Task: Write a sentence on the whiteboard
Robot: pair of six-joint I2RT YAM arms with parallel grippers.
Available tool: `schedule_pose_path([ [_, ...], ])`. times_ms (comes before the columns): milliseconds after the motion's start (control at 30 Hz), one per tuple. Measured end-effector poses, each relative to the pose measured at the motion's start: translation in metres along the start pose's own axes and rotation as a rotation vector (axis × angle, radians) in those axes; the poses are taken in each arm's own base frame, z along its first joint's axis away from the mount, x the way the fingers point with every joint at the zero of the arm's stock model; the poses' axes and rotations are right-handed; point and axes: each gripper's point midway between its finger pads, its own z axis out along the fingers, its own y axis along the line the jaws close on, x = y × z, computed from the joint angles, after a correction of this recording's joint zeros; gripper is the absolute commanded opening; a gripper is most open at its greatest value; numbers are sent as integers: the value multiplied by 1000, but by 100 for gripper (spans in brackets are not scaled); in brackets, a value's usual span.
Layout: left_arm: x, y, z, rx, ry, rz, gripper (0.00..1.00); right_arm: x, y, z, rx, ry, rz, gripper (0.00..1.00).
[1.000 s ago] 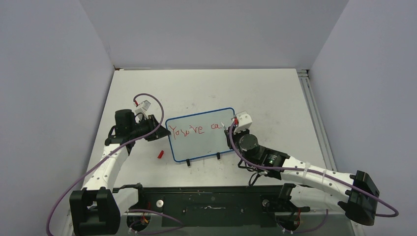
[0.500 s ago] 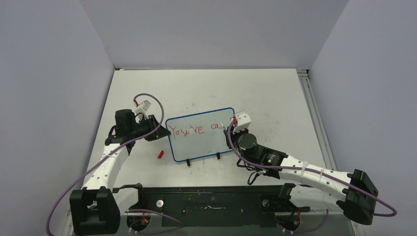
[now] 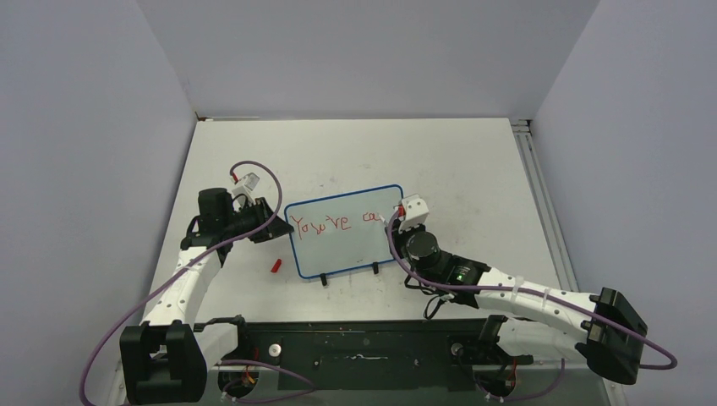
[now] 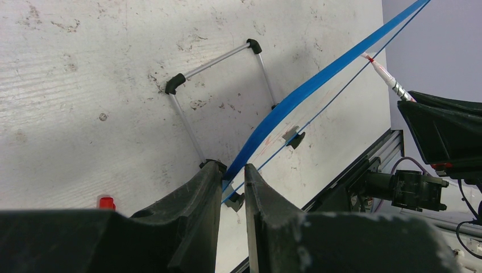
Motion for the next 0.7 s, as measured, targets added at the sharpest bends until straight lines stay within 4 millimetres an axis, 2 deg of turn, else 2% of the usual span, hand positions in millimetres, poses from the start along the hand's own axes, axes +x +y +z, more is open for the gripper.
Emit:
schedule_pose_path([
  [367, 1, 0, 1, -1, 3, 4, 20, 10, -2, -2, 1, 13, 28, 5],
  [700, 1, 0, 1, -1, 3, 5, 20, 32, -7, -12, -2, 49, 78, 5],
])
